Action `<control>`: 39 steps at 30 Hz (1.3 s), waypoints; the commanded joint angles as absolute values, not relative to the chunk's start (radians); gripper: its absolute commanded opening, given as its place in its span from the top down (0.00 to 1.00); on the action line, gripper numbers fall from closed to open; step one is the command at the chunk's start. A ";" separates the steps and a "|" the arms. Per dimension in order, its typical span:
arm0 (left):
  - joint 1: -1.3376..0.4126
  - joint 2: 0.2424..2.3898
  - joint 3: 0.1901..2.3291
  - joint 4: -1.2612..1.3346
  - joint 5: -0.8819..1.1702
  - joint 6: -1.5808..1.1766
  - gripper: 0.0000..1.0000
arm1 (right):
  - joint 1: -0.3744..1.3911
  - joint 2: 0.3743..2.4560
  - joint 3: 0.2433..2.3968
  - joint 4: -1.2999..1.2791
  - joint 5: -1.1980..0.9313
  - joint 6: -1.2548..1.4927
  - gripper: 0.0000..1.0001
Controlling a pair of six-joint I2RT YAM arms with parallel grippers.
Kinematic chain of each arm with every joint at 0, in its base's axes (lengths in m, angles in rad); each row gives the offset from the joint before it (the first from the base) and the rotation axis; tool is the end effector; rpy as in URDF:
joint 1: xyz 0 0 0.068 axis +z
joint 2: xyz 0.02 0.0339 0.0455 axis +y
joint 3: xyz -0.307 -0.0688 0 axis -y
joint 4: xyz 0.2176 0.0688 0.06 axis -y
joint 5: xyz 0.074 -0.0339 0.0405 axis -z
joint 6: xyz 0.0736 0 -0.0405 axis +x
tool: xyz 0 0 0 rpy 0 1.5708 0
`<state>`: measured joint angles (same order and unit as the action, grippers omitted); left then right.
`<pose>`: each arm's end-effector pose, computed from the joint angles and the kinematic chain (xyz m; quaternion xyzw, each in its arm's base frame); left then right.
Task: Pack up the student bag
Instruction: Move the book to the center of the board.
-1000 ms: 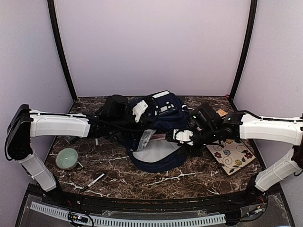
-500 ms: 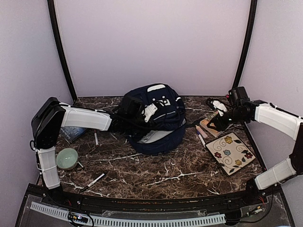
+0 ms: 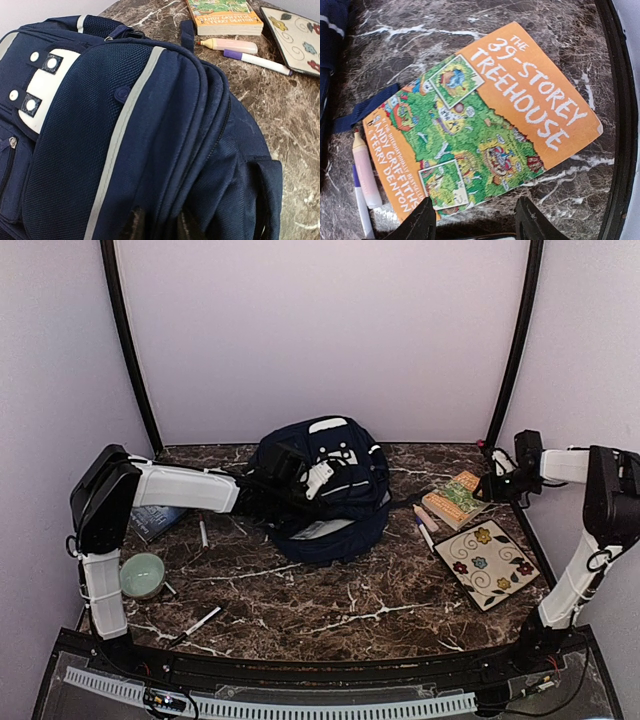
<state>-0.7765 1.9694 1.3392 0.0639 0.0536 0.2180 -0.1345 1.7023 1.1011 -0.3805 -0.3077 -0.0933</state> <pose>0.3359 -0.3355 0.2375 0.4293 0.7639 -0.1552 0.4561 0.3535 -0.0253 0.2244 -0.0250 0.9463 0.1131 0.3017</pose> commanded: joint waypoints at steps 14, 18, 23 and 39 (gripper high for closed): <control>-0.766 1.780 1.277 0.113 0.240 -0.026 0.53 | -0.219 1.959 1.352 -0.317 -0.230 0.014 0.41; -0.796 1.821 1.309 0.136 0.278 -0.064 0.53 | -0.218 2.020 1.404 -0.325 -0.248 0.032 0.41; -0.836 1.868 1.337 0.147 0.290 -0.076 0.53 | -0.218 2.096 1.472 -0.388 -0.283 0.032 0.44; -0.868 1.898 1.355 0.156 0.308 -0.088 0.54 | -0.243 2.076 1.459 -0.428 -0.186 0.006 0.43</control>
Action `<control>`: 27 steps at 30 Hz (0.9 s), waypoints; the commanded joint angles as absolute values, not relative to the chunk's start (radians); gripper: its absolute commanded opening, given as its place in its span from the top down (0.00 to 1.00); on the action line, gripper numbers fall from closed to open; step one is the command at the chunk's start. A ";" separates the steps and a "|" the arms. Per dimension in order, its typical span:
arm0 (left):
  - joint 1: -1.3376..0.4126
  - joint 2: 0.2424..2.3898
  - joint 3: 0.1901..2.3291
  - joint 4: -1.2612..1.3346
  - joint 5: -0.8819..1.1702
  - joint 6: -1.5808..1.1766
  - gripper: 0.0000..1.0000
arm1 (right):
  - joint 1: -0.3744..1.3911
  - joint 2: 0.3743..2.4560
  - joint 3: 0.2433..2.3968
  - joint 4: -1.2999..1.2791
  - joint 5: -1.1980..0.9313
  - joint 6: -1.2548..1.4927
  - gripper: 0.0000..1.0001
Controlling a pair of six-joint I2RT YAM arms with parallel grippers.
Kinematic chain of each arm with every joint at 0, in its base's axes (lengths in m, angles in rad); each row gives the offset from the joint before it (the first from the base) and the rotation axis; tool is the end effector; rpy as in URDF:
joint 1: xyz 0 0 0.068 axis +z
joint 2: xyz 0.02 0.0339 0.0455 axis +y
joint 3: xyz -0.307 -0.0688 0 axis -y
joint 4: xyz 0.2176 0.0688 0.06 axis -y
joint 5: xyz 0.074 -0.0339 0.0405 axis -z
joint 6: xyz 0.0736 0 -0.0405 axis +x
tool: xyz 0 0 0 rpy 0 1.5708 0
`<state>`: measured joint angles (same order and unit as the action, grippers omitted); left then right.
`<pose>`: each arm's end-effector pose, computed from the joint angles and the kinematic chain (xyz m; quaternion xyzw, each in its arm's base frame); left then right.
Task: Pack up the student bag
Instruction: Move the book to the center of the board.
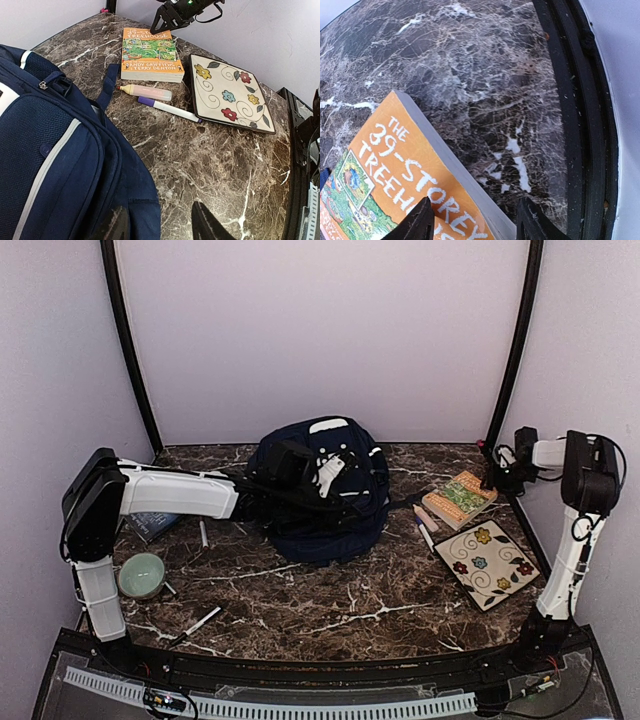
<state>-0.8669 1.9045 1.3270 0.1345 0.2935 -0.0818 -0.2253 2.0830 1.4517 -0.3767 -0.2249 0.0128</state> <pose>0.2854 -0.3691 0.2731 0.3921 0.7426 -0.3514 0.4139 0.4514 -0.0866 0.1778 0.0824 0.9515 0.0779 0.2858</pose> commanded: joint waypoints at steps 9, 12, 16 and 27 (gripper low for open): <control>-0.873 1.925 1.367 0.176 0.328 -0.133 0.54 | -0.258 2.119 1.468 -0.497 -0.344 -0.009 0.45; -0.874 1.941 1.383 0.181 0.342 -0.165 0.54 | -0.237 2.170 1.510 -0.554 -0.350 -0.050 0.49; -0.877 1.953 1.385 0.203 0.360 -0.204 0.54 | -0.210 2.210 1.535 -0.593 -0.359 -0.079 0.57; -0.889 2.054 1.446 0.276 0.442 -0.348 0.54 | -0.036 2.256 1.611 -0.664 -0.297 -0.225 0.62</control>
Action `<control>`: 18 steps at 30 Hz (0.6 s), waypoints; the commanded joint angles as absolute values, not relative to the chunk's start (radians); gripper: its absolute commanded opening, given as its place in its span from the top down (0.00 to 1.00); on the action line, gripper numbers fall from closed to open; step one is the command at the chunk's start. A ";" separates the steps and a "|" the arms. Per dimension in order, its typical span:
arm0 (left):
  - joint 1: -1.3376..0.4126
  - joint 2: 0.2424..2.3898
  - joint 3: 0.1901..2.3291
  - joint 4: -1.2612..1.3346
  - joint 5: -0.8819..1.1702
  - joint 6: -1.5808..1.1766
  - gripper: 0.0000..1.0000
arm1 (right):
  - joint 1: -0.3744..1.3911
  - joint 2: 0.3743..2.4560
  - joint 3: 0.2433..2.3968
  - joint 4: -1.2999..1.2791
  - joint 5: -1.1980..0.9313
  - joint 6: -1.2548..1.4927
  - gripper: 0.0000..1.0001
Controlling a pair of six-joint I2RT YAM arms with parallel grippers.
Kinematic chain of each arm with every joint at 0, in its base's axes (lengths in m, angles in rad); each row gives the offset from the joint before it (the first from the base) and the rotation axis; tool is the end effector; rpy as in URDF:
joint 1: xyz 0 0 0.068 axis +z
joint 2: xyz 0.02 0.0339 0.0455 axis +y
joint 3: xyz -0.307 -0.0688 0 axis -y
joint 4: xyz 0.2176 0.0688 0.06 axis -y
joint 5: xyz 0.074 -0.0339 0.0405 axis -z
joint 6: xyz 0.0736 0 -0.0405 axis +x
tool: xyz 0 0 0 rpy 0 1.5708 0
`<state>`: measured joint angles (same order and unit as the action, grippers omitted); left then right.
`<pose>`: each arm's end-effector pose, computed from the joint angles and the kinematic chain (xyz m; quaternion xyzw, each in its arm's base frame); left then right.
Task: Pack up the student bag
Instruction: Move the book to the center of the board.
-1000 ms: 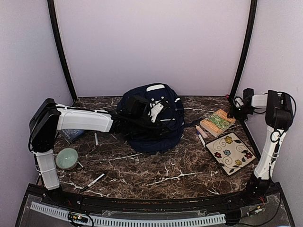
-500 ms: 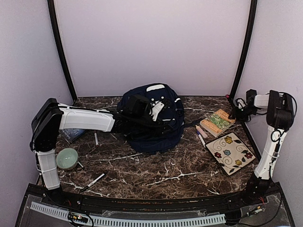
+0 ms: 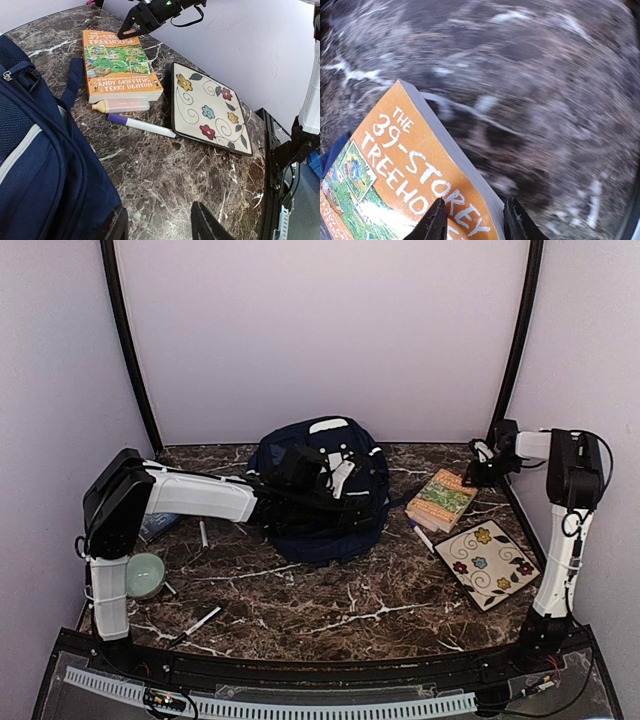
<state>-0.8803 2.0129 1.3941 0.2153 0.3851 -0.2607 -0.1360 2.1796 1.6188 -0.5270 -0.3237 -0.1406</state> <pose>0.2934 -0.3986 0.2578 0.3501 0.7479 -0.4265 0.3690 0.4773 -0.0417 0.1731 -0.0407 0.9582 0.1224 0.2553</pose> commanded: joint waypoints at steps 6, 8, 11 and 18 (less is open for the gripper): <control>-0.900 2.154 1.519 0.327 0.461 -0.488 0.54 | 0.066 2.267 1.642 -0.673 -0.285 -0.268 0.61; -0.900 2.192 1.553 0.325 0.460 -0.535 0.52 | 0.091 2.266 1.652 -0.675 -0.289 -0.285 0.61; -0.900 2.238 1.599 0.308 0.446 -0.583 0.51 | 0.129 2.251 1.641 -0.673 -0.311 -0.331 0.61; -0.902 2.326 1.685 0.278 0.406 -0.663 0.49 | 0.203 2.210 1.585 -0.670 -0.351 -0.431 0.61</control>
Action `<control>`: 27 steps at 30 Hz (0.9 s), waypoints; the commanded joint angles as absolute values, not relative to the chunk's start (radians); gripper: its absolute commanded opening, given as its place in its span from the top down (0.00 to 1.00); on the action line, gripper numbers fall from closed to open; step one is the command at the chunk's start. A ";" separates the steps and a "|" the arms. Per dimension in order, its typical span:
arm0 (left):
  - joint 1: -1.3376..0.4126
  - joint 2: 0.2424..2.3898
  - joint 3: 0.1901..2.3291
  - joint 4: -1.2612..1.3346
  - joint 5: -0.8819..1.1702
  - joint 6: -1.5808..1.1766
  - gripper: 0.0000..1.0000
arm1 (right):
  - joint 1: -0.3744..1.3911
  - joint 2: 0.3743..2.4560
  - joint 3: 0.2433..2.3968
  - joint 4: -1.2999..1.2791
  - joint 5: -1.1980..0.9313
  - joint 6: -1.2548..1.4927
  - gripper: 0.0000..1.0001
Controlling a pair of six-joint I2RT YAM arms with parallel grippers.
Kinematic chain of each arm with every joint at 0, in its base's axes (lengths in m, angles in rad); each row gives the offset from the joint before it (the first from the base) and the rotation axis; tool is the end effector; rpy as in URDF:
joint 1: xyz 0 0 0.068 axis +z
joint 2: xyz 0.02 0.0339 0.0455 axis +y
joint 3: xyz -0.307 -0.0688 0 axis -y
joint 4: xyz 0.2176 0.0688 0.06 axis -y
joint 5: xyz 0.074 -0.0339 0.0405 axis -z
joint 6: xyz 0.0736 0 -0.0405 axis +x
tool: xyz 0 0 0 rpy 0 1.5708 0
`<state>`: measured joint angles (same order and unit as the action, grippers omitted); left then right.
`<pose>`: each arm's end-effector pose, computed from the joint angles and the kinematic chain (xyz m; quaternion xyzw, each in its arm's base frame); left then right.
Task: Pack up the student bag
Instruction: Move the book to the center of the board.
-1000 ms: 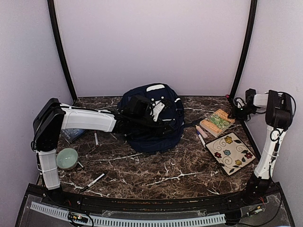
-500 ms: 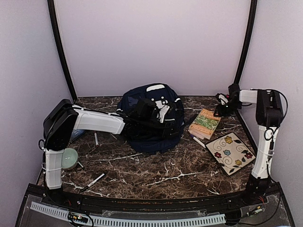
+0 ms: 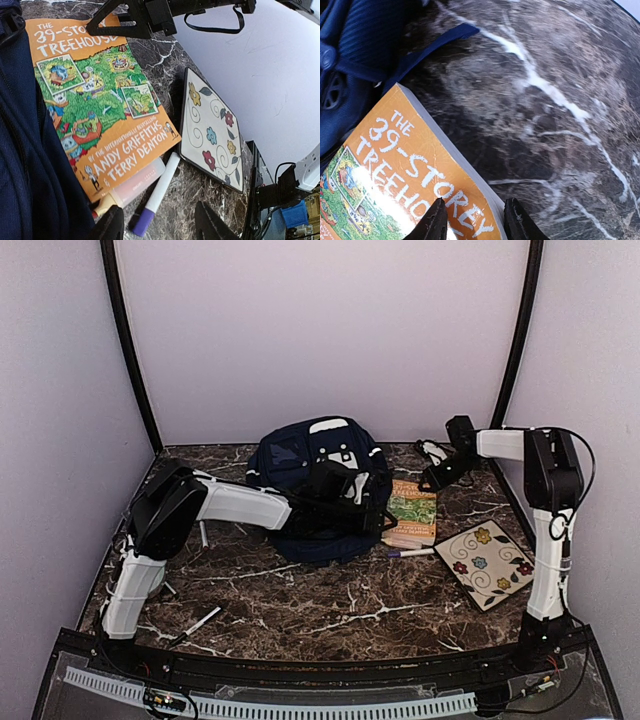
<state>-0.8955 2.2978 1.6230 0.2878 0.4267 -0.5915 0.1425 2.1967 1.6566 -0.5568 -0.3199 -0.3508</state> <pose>0.3276 -0.4577 0.2006 0.2396 0.7838 -0.4984 0.2825 0.4748 0.0915 0.1739 -0.2706 0.9215 0.1299 0.2466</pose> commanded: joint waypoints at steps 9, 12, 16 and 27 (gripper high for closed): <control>-0.902 2.438 1.821 0.153 0.331 -0.729 0.46 | 0.233 2.144 1.543 -0.674 -0.400 -0.417 0.58; -0.902 2.480 1.881 0.060 0.318 -0.762 0.46 | 0.210 2.087 1.530 -0.659 -0.391 -0.358 0.52; -0.902 2.462 1.840 0.022 0.278 -0.795 0.45 | 0.165 1.989 1.495 -0.657 -0.405 -0.287 0.46; -0.904 2.314 1.652 0.088 0.217 -0.791 0.47 | 0.107 1.885 1.317 -0.655 -0.450 -0.141 0.43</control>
<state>-0.9127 2.3745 1.7172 0.1722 0.2867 -0.7910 0.1104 1.9141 1.3674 -0.6422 -0.4297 -0.2035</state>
